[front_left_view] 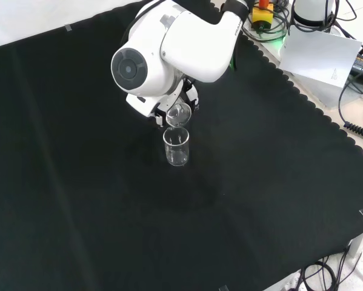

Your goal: Pour the water from the handheld beaker into the one on the table.

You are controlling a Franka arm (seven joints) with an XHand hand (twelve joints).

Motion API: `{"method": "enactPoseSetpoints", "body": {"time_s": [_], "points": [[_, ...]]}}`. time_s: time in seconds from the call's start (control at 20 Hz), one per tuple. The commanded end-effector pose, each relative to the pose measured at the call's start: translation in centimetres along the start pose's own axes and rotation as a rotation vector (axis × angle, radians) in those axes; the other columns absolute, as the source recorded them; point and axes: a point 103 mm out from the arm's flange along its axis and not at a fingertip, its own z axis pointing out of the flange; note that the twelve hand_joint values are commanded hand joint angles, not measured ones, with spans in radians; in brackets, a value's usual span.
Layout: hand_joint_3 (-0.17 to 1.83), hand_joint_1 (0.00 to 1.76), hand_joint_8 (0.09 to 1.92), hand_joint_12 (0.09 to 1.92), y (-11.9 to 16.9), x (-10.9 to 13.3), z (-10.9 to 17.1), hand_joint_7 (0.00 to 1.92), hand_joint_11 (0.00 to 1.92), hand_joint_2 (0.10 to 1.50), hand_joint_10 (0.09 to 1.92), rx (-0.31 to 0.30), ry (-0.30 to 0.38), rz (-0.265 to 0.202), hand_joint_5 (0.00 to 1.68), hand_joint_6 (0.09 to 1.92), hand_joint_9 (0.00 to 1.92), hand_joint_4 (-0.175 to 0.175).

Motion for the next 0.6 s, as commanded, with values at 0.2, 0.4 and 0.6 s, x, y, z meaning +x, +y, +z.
{"method": "enactPoseSetpoints", "body": {"time_s": [0.2, 0.4, 0.6], "points": [[0.60, 1.18, 0.19, 0.92, -0.09, 0.24, -0.13, 1.51, 1.06, 0.63, 0.11, 0.009, -0.023, 0.014, 1.53, 0.14, 1.44, 0.101], [0.60, 1.18, 0.19, 0.92, -0.07, 0.28, -0.22, 1.51, 1.06, 0.63, 0.11, 0.013, -0.032, 0.030, 1.53, 0.14, 1.44, 0.102], [0.60, 1.18, 0.19, 0.92, 0.04, 0.37, -0.54, 1.51, 1.06, 0.63, 0.11, 0.023, -0.040, 0.033, 1.53, 0.15, 1.44, 0.103]]}}
